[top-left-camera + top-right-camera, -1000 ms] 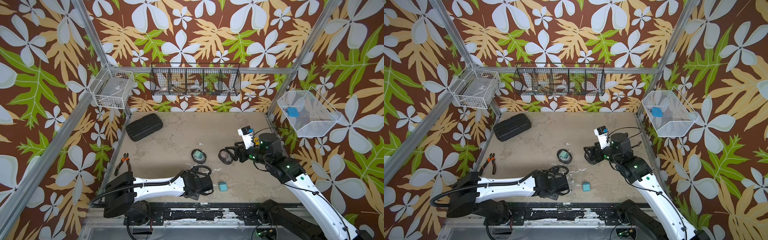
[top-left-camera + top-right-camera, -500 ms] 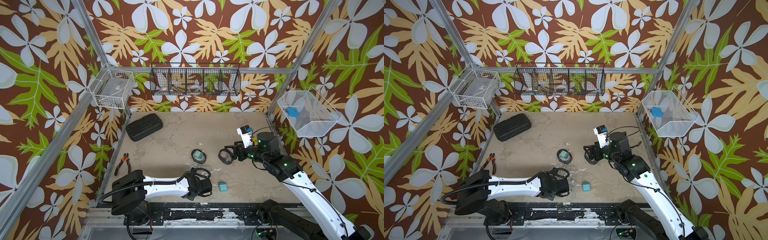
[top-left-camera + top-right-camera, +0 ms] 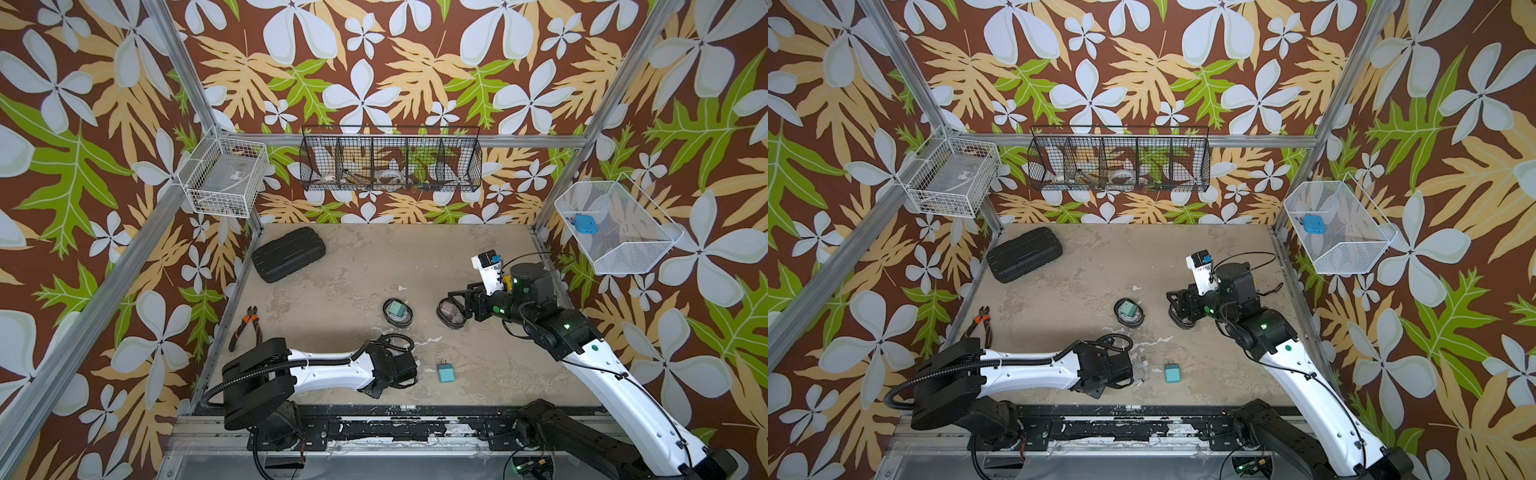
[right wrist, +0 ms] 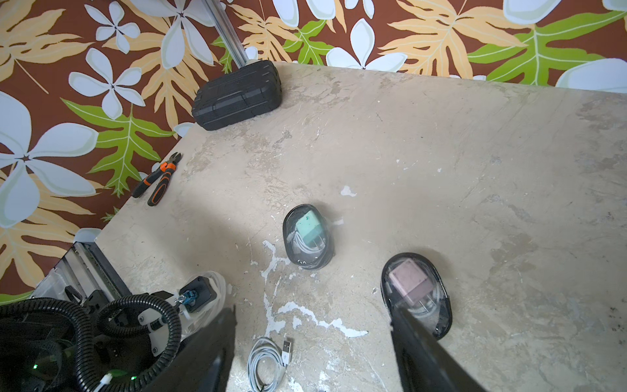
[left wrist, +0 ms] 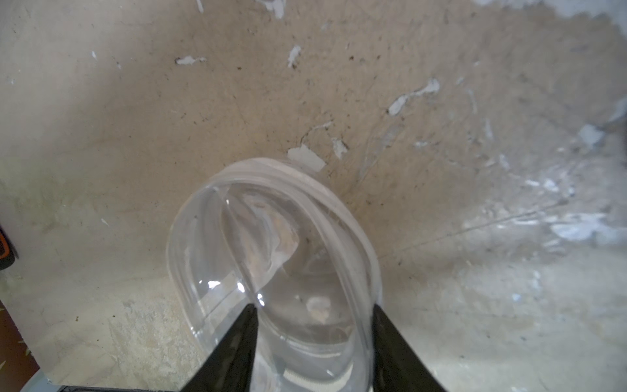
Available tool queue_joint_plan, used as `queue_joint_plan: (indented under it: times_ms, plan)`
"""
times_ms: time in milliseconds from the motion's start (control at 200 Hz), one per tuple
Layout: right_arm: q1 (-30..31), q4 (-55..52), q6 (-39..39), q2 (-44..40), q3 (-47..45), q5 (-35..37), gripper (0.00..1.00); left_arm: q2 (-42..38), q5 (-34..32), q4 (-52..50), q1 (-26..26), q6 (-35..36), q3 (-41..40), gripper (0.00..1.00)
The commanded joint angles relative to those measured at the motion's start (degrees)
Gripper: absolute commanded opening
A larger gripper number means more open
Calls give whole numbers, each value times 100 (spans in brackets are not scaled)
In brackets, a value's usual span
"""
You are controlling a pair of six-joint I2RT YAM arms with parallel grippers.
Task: Pack away charging kits
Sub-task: Pick up the storage bag at the center of the board.
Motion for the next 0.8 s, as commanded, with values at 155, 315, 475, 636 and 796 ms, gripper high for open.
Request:
queue_joint_plan:
  times_ms: [155,315,475,636,796]
  plan:
    - [2,161,64,54,10,58,74,-148,199,44,26,167,-6,38]
    - [5,180,83,75,10,25,74,-438,482,181,58,111,-131,32]
    - [3,196,83,83,-8,-4,73,-600,590,183,65,47,-175,23]
    - [1,199,92,88,0,-1,74,-523,414,91,69,-17,-155,15]
    - [2,229,102,52,2,22,74,-487,280,12,66,-101,-123,1]
